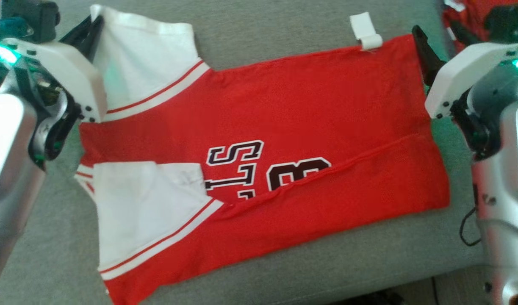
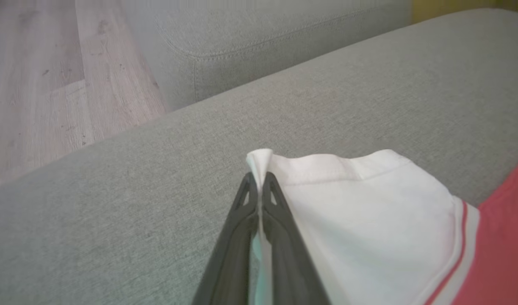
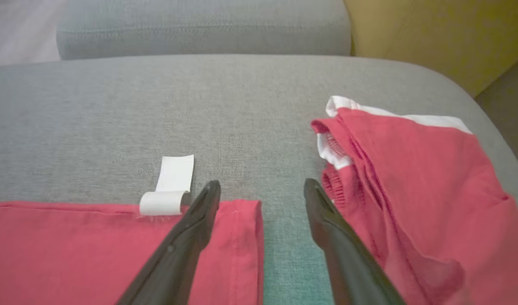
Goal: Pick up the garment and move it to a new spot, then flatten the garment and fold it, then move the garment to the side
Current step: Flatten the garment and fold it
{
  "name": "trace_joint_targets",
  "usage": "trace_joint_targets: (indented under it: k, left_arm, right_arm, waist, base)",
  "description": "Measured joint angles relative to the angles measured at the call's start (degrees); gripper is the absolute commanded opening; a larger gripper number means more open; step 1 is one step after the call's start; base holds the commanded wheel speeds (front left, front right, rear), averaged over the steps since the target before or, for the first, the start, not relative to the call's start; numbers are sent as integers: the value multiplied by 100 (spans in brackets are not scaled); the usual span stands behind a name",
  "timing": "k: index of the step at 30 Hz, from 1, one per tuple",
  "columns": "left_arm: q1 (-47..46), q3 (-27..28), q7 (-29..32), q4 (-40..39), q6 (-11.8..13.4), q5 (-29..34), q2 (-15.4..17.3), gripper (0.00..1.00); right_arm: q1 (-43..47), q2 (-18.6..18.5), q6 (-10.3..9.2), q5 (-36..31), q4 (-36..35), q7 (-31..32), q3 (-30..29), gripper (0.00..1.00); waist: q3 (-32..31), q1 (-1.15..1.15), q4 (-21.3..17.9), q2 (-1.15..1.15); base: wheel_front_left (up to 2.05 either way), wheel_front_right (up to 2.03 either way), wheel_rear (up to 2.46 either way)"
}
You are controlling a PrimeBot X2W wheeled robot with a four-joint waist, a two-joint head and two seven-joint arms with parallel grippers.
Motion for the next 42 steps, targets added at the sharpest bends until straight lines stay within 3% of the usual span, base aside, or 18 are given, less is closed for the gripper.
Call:
trace_joint_targets:
  k: [6, 7, 9, 12, 24, 34, 42]
  left_arm:
    - [9, -71, -154, -310, 2, 0, -135, 0]
    - [16, -94, -175, -339, 2, 0, -154, 0]
    - [34, -124, -224, -382, 2, 0, -227, 0]
    - [40, -131, -269, -408, -1, -1, -250, 0]
    - [655, -122, -842, -904, 16, -137, -246, 0]
    - [2675, -129, -1635, -1833, 567, -375, -222, 0]
    - [3835, -328, -2173, -1819, 837, -475, -456, 0]
  right_arm:
    - [-272, -137, 0, 256, 818, 454, 81, 100]
    - [-304, -144, 0, 274, 912, 492, 92, 82]
    - [-380, -188, 0, 308, 1074, 501, 137, 35]
    - [-442, -222, 0, 426, 1157, 458, 200, 0]
    - [-242, -393, 0, 348, 1263, -447, 331, 0]
    - [1361, -483, 0, 346, 793, -900, -77, 0]
    - [2149, -215, 0, 168, 185, -925, -456, 0]
  waist:
    - [4, 0, 302, 0]
    - [5, 0, 325, 0]
    - [-9, 0, 371, 0]
    - [-57, 0, 394, 0]
    - [-570, 0, 482, 0]
    - [-1378, -2, 713, 0]
    - [-1743, -2, 904, 0]
  base:
    - [0, 0, 0]
    - [0, 0, 0]
    - [0, 0, 0]
    - [0, 0, 0]
    - [0, 0, 0]
    - [0, 0, 0]
    - [0, 0, 0]
